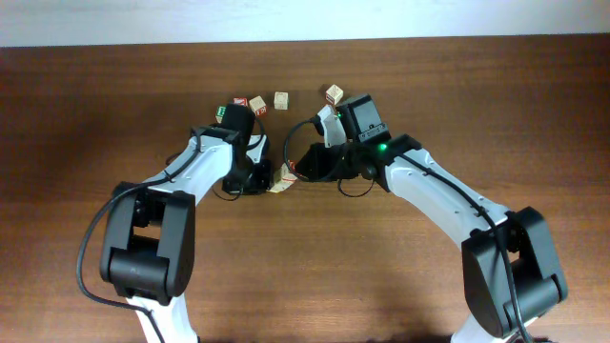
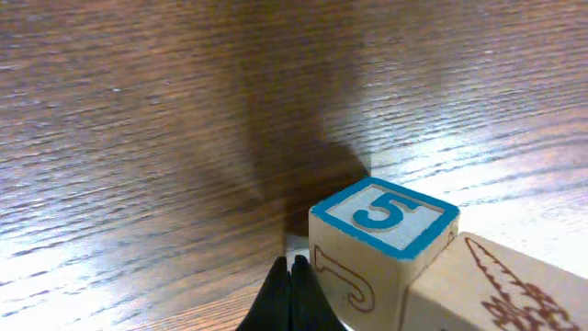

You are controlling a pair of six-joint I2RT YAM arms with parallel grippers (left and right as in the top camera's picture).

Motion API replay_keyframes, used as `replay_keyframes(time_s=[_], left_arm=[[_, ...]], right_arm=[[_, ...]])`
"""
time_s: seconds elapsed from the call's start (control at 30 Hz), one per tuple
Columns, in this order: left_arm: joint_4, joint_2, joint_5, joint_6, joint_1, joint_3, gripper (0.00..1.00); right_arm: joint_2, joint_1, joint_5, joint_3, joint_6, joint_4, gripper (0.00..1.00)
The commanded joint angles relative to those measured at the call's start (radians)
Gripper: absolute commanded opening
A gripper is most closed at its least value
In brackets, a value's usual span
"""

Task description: Rotate 4 blocks

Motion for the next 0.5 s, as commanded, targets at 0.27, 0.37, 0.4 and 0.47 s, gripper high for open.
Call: replay_keyframes(time_s=[0.27,0.37,0.4,0.47], left_arm=[[-0.02,0.002,-0.067,-0.155,-0.042,0.005,0.0],[-0.019,0.002,-0.106,-0.207,-0.042,0.005,0.0],[-0.019,0.002,-0.111,-0.223,-0.042,0.005,0.0],[-0.018,0.002,-0.113,-0.234,-0.034,0.006,0.0]], right_arm=[[0.026,0.056,0.027,-0.014,0.002,-0.012,0.04],[0.027,0.056,0.031,-0.014,0.003,-0.01,0.04],[0.028,0.056,0.039,-0.014,0.006,-0.007,0.04],[0.032,0.056,0.051,-0.014,0.01,-0.002,0.04]])
